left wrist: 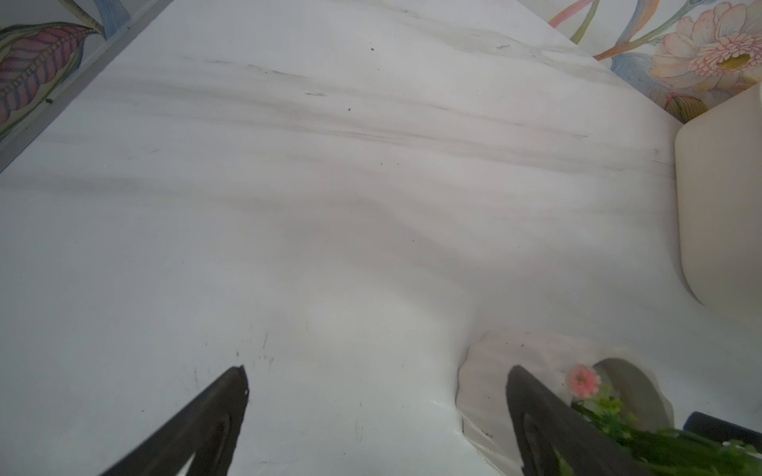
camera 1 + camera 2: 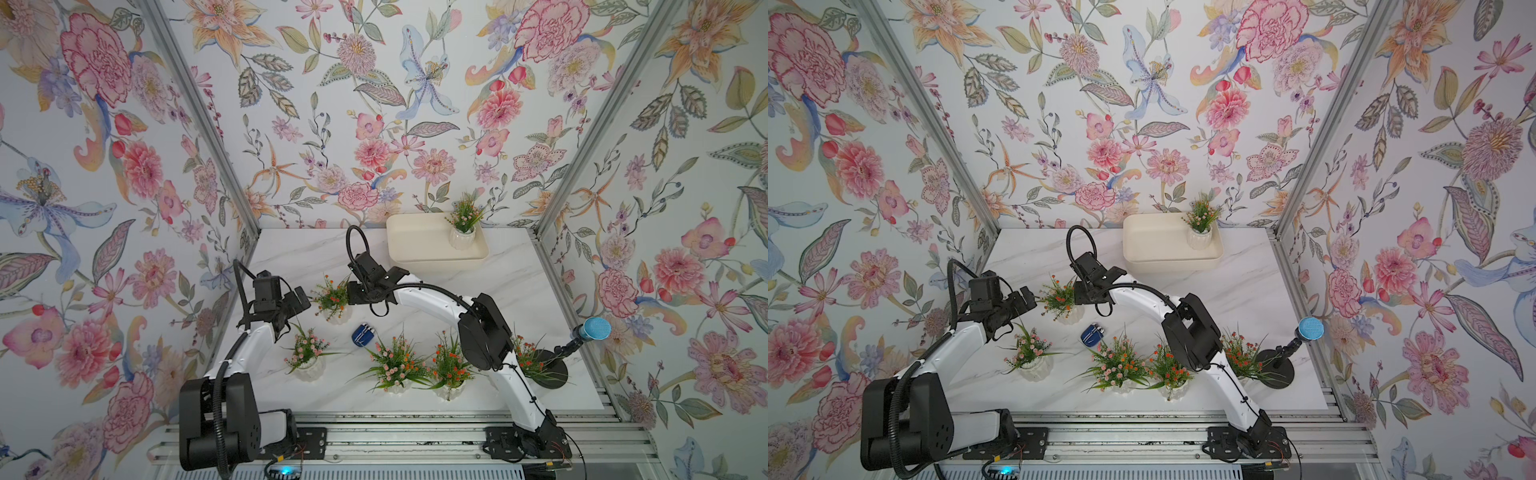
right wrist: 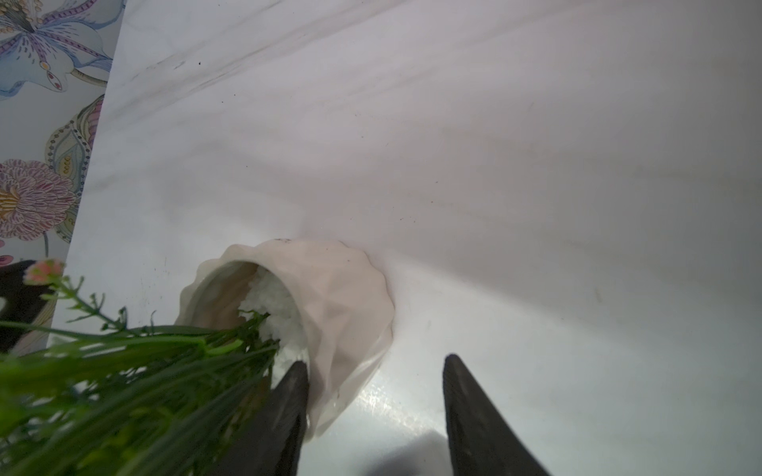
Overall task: Put the potted gypsophila into the storage box
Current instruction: Pick up the baby's breath potted plant from the center of the board.
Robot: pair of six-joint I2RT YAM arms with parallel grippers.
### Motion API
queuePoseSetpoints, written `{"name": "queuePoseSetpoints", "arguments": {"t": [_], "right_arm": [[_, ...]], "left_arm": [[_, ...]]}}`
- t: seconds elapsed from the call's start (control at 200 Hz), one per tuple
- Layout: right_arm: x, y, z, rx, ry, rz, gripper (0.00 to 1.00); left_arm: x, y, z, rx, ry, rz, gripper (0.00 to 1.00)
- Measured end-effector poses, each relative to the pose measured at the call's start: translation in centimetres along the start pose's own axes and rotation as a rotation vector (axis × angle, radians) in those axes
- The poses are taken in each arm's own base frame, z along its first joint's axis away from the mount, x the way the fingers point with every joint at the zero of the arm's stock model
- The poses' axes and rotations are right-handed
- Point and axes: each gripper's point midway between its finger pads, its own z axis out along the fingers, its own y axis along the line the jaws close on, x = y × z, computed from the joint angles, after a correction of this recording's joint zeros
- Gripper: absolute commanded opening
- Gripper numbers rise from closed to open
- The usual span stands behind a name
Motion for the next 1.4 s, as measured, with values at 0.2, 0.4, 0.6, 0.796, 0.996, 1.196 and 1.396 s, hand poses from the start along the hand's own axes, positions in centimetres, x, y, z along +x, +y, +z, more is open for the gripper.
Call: {"name": "queuePoseSetpoints", "arguments": {"t": [0.2, 0.4, 0.6, 0.796, 0.996, 1.196, 1.396], "right_arm": [[0.2, 0.4, 1.2, 0.015, 0.004, -0.029, 0.46], [0.1, 0.9, 1.9, 0.04, 0.007, -0.064, 0.38], [0.2, 1.2, 1.7, 0.064, 0.003, -0.088, 0.31], [0.2, 1.7, 1.5, 0.077, -0.009, -0.105, 0.18], [0.1, 2.0, 1.4, 0.082, -0.02, -0.114, 0.09], [0.2, 2.1, 1.3, 0.083, -0.018, -0.113, 0.01], [0.1, 2.1, 1.1, 0.084, -0.016, -0.129, 0.0]], "left_arm": [[0.0, 0.0, 0.0, 0.0, 0.0, 0.004, 1.0], [-0.2, -0.1, -0.3, 0.002, -0.009, 0.007, 1.0], [0.0, 0.0, -0.3, -0.001, -0.002, 0.019, 1.0], [0.0, 0.0, -0.4, 0.0, 0.0, 0.031, 1.0], [-0.1, -0.1, -0.6, 0.007, -0.002, 0.048, 1.0], [0.0, -0.2, -0.6, 0.012, -0.001, 0.051, 1.0], [0.2, -1.5, -0.7, 0.086, 0.016, 0.075, 1.0]]}}
